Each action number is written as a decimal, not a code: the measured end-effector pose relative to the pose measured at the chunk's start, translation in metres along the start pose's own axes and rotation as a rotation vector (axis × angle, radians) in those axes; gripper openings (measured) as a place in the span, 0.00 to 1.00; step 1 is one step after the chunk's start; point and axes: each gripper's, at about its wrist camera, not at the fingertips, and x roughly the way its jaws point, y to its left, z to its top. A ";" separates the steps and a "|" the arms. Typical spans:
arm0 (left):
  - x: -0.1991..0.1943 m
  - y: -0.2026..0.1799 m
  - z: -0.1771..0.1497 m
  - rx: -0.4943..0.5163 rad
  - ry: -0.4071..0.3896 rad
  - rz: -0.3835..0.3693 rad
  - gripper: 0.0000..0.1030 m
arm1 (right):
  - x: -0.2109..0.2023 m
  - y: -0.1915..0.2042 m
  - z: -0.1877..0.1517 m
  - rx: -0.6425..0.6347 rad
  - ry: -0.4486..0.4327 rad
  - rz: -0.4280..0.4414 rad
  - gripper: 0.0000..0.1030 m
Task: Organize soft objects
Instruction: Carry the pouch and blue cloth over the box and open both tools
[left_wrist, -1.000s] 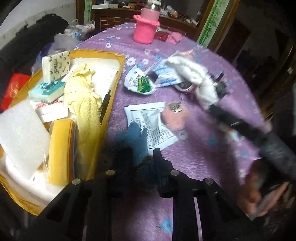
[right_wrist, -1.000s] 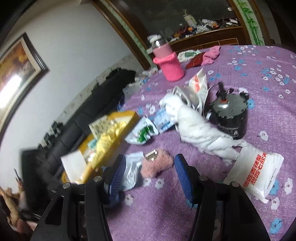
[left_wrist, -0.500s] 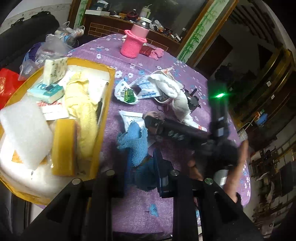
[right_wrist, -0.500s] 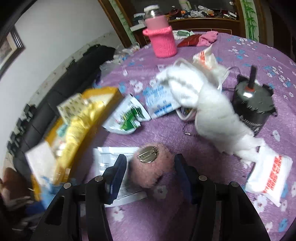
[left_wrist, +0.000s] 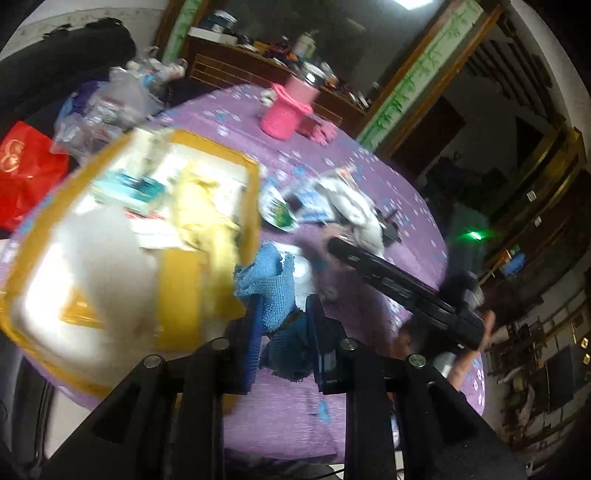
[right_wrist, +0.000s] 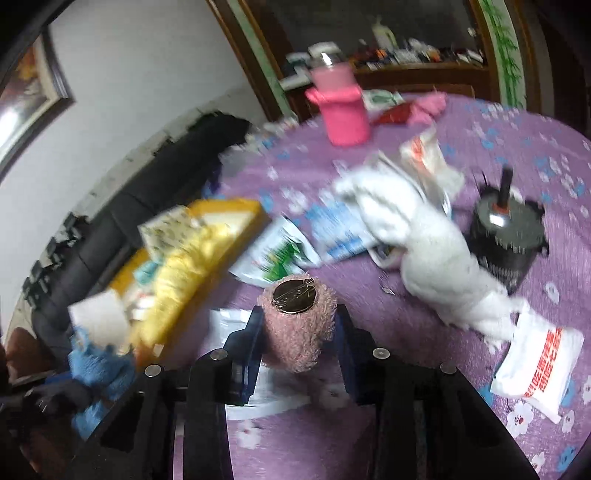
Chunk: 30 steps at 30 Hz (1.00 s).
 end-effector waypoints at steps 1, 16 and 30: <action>-0.005 0.007 0.002 -0.011 -0.009 0.007 0.19 | -0.006 0.006 -0.001 -0.007 -0.019 0.016 0.35; -0.039 0.113 0.017 -0.209 -0.113 0.174 0.20 | 0.013 0.130 -0.015 -0.203 0.038 0.227 0.35; -0.009 0.115 0.043 -0.122 -0.114 0.239 0.27 | 0.062 0.172 -0.002 -0.233 0.063 0.081 0.47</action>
